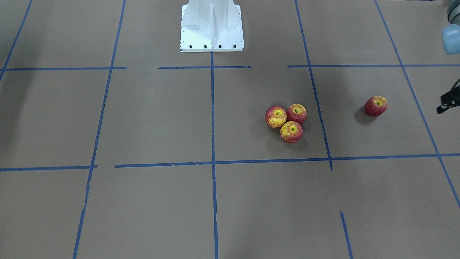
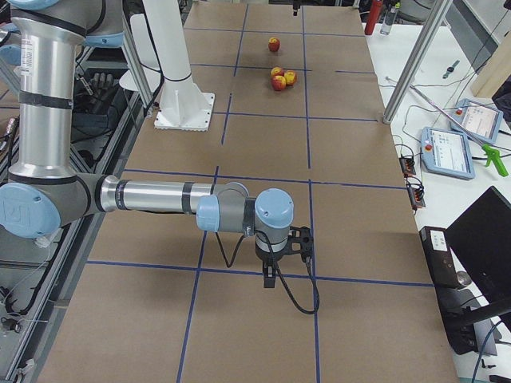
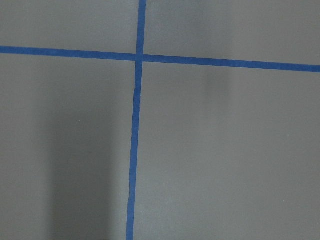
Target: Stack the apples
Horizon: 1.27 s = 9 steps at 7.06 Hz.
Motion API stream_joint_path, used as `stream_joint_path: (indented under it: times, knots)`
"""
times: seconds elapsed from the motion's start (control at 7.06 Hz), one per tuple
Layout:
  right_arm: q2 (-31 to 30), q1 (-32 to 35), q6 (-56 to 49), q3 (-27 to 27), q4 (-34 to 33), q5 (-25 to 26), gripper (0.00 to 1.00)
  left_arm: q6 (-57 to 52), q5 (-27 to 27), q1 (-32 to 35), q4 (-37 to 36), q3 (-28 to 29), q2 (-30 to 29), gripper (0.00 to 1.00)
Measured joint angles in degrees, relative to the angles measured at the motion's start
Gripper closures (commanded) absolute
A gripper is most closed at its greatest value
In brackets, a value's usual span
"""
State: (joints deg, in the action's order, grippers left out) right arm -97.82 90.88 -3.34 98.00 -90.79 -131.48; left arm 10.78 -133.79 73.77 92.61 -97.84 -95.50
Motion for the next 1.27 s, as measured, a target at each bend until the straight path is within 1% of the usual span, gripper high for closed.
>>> stream_joint_path:
  times: [0.14,0.42,0.71,0.85,0.99,1.27]
  knots:
    - [0.00,0.00,0.00,0.00,0.00,0.00,0.00,5.35,0.51,-3.07,0.82,-1.17,0.79,0.00]
    - [0.00,0.00,0.00,0.00,0.00,-0.02,0.00,18.97,4.48,-9.90,6.56,-2.13,2.61,0.00]
    - [0.00,0.00,0.00,0.00,0.00,-0.02,0.00,28.88,6.02,-16.86,10.95,-2.16,4.17,0.00]
    - [0.00,0.00,0.00,0.00,0.00,-0.01,0.00,31.73,6.35,-19.51,11.42,-2.40,4.38,0.01]
    - [0.00,0.00,0.00,0.00,0.00,0.00,0.00,32.86,6.56,-20.62,11.40,-3.39,5.09,0.03]
    - [0.00,0.00,0.00,0.00,0.00,0.00,0.00,32.91,6.75,-20.73,11.41,-6.52,8.68,0.04]
